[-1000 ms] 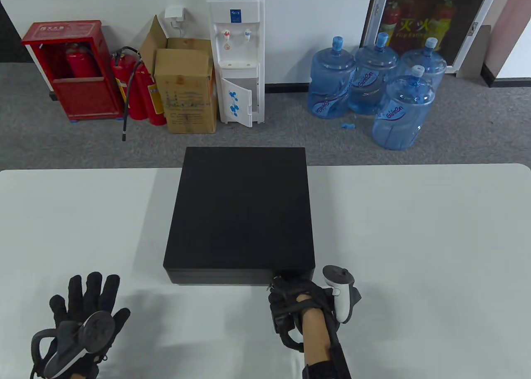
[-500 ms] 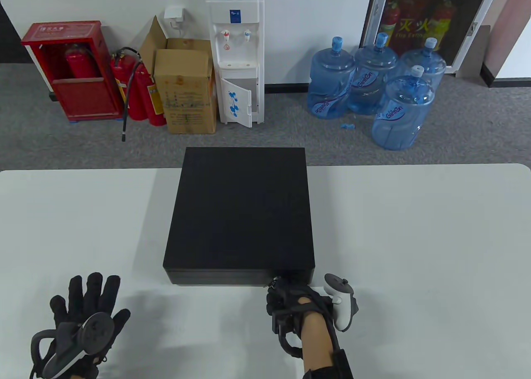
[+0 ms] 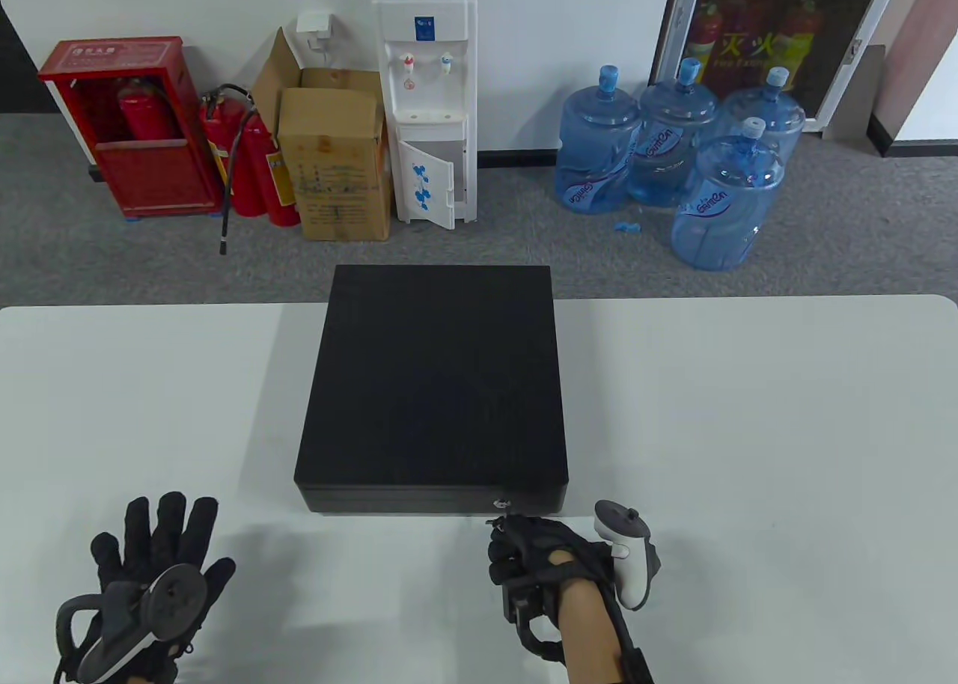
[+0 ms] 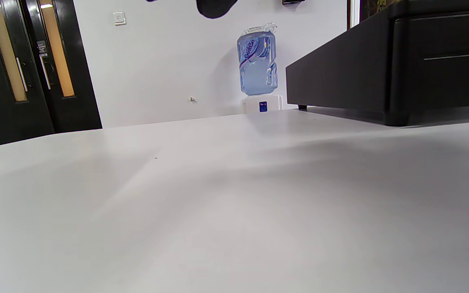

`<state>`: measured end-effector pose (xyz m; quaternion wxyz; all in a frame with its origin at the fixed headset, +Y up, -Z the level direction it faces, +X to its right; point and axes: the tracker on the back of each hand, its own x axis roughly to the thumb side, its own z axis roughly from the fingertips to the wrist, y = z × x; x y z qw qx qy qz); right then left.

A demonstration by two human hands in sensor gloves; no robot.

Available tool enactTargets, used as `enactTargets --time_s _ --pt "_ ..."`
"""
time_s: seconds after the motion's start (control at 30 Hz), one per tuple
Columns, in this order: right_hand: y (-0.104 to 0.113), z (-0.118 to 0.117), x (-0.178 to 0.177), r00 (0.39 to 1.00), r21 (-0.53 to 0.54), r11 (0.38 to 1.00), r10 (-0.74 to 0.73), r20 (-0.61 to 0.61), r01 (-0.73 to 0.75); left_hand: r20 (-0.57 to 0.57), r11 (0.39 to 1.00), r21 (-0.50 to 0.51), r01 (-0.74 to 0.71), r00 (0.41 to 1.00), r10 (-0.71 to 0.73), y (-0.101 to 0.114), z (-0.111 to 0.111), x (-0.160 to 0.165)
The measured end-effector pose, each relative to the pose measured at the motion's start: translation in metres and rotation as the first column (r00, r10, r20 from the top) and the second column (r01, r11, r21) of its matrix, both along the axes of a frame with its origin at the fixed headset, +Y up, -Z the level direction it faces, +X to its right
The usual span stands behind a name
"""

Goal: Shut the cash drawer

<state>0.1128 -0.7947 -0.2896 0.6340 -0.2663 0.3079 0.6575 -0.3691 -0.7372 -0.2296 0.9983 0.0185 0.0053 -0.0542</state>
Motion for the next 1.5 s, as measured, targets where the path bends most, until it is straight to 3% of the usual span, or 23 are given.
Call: enactTargets --time_s 0.23,0.4,0.57,0.73,0.87,0.97,1.07,1.3,1.5 --pt "0.035 0.005 0.036 0.977 0.152 0.965 0.211 0.039 -0.214 0.004 1.000 0.008 0.006 1.000 -0.006 0.000 0.000 0.000" --pt "0.048 0.006 0.059 0.972 0.269 0.935 0.210 0.109 -0.232 0.003 1.000 0.015 0.002 1.000 -0.002 0.001 0.001 -0.001" --pt "0.059 0.003 0.080 0.944 0.395 0.859 0.271 0.190 -0.326 0.001 1.000 0.025 0.014 1.000 -0.014 0.002 0.001 -0.001" --pt "0.056 0.004 0.098 0.907 0.463 0.781 0.336 0.253 -0.419 0.003 1.000 0.027 0.011 1.000 -0.011 0.002 0.001 0.000" --pt "0.053 0.009 0.111 0.879 0.462 0.751 0.356 0.318 -0.472 0.009 0.999 0.030 0.016 1.000 -0.016 0.002 0.001 0.001" --pt "0.053 0.013 0.118 0.813 0.456 0.674 0.462 0.353 -0.581 0.006 0.999 0.031 0.024 1.000 -0.025 0.002 0.000 0.001" --pt "0.050 0.017 0.123 0.774 0.432 0.642 0.517 0.365 -0.633 0.002 0.999 0.032 0.021 1.000 -0.021 0.002 0.000 0.001" --pt "0.046 0.026 0.136 0.717 0.383 0.606 0.576 0.392 -0.697 0.004 0.999 0.040 0.009 1.000 -0.009 0.003 0.000 0.001" --pt "0.037 0.028 0.144 0.700 0.330 0.618 0.606 0.377 -0.713 0.017 0.999 0.039 0.008 1.000 -0.008 0.002 0.000 0.002"
